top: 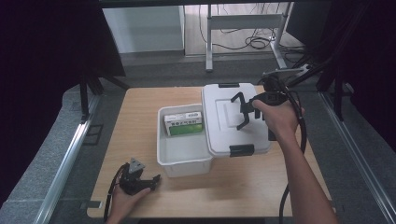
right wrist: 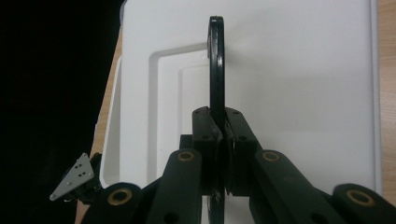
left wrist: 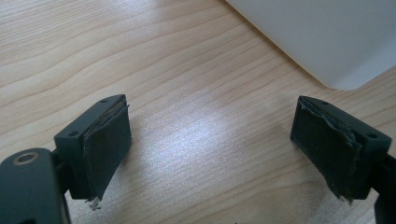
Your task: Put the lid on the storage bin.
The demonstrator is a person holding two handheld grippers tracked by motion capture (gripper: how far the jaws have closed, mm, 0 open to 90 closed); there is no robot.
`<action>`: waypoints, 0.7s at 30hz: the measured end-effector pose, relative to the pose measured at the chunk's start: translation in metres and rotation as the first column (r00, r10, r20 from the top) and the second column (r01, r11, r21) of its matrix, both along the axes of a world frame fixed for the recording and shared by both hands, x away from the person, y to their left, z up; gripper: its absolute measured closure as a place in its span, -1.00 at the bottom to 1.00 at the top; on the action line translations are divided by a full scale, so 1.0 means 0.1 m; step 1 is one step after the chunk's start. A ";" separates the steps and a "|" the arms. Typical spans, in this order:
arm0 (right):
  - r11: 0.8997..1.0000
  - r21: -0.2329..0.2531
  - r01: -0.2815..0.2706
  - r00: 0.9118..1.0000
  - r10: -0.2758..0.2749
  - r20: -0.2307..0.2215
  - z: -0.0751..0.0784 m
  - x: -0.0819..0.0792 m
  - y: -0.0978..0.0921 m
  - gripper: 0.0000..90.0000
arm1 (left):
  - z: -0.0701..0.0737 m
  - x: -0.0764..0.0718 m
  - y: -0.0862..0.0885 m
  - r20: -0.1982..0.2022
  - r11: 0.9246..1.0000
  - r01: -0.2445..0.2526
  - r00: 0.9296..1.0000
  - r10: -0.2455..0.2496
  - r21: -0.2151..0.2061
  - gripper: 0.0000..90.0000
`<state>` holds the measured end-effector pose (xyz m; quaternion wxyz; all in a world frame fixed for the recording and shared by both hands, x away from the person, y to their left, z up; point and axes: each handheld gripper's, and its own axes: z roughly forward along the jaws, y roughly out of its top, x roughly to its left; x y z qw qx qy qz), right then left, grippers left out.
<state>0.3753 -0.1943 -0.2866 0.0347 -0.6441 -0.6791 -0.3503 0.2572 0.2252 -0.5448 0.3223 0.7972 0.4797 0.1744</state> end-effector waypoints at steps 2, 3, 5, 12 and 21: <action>1.000 -0.002 -0.004 1.000 0.004 0.001 0.01 0.00 0.03 0.89 | 0.00 0.00 0.00 0.001 1.000 -0.001 1.000 0.001 -0.001 -0.73; 1.000 -0.004 -0.007 1.000 0.007 0.001 0.02 0.00 0.05 0.89 | 0.00 0.00 0.00 0.001 1.000 -0.001 1.000 0.001 -0.001 -0.73; 1.000 -0.005 -0.012 1.000 0.012 0.000 0.03 0.00 0.08 0.89 | 0.00 0.00 0.00 0.001 1.000 -0.001 1.000 0.001 -0.001 -0.73; 1.000 -0.007 -0.028 1.000 0.028 -0.006 0.06 0.02 0.23 0.89 | 0.00 0.00 0.00 0.001 1.000 -0.001 1.000 0.001 -0.001 -0.73; 0.999 -0.010 -0.049 0.999 0.049 -0.012 0.04 0.05 0.43 0.89 | 0.00 0.00 0.00 0.001 1.000 0.000 1.000 0.000 -0.001 -0.73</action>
